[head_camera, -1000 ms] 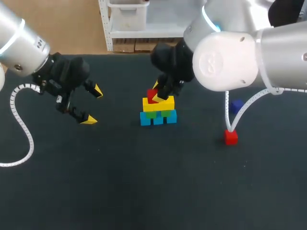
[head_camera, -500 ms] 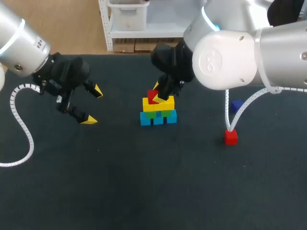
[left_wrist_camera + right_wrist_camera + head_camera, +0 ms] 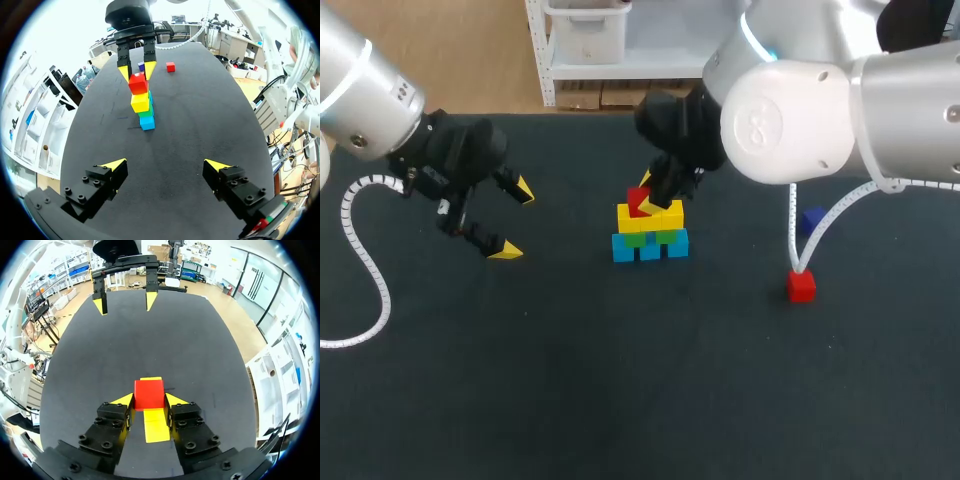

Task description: Place the blue cubes, place green cubes on the blue cubes, place the yellow cubes on the green cubes, then place the red cubes on the yellow cubes, and place purple cube on the red cubes.

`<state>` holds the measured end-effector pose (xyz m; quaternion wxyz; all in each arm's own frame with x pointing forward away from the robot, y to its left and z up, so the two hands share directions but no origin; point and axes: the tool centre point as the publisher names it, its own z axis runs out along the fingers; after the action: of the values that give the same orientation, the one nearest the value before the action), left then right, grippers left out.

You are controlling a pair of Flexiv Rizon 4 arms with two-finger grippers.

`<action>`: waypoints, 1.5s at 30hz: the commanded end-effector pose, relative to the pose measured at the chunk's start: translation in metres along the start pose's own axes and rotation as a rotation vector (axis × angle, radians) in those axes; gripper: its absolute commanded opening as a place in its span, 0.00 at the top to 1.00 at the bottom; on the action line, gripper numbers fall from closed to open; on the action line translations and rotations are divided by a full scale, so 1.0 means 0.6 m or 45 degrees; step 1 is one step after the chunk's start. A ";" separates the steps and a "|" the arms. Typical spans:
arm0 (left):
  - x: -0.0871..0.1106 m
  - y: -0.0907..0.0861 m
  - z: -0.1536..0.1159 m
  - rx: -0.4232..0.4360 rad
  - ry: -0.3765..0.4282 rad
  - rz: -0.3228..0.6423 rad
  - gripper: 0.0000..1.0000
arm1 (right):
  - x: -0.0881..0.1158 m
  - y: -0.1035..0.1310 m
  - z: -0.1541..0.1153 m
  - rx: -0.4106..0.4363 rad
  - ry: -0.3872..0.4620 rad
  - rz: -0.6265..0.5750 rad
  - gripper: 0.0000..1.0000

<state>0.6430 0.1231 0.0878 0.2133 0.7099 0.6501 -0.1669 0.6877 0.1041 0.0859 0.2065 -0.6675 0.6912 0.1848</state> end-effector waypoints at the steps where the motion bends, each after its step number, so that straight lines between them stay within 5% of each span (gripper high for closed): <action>1: 0.002 -0.001 0.000 -0.002 -0.004 0.003 0.00 | 0.000 -0.004 0.002 -0.010 -0.004 0.000 0.79; 9: 0.002 -0.001 0.000 -0.002 -0.004 0.003 0.00 | 0.000 -0.004 0.004 -0.012 -0.003 0.003 0.65; 25: 0.002 -0.001 0.000 -0.002 -0.004 0.003 0.00 | 0.001 -0.008 0.003 -0.011 -0.002 0.010 0.51; 31: 0.002 -0.001 0.000 -0.002 -0.004 0.003 0.00 | 0.002 -0.009 -0.001 -0.002 -0.004 0.012 0.00; 45: 0.002 -0.001 0.000 -0.002 -0.004 0.003 0.00 | 0.043 -0.010 -0.103 0.131 -0.018 0.017 0.00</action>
<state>0.6430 0.1232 0.0878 0.2133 0.7099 0.6502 -0.1669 0.7075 0.0702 0.1135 0.2274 -0.6545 0.7019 0.1647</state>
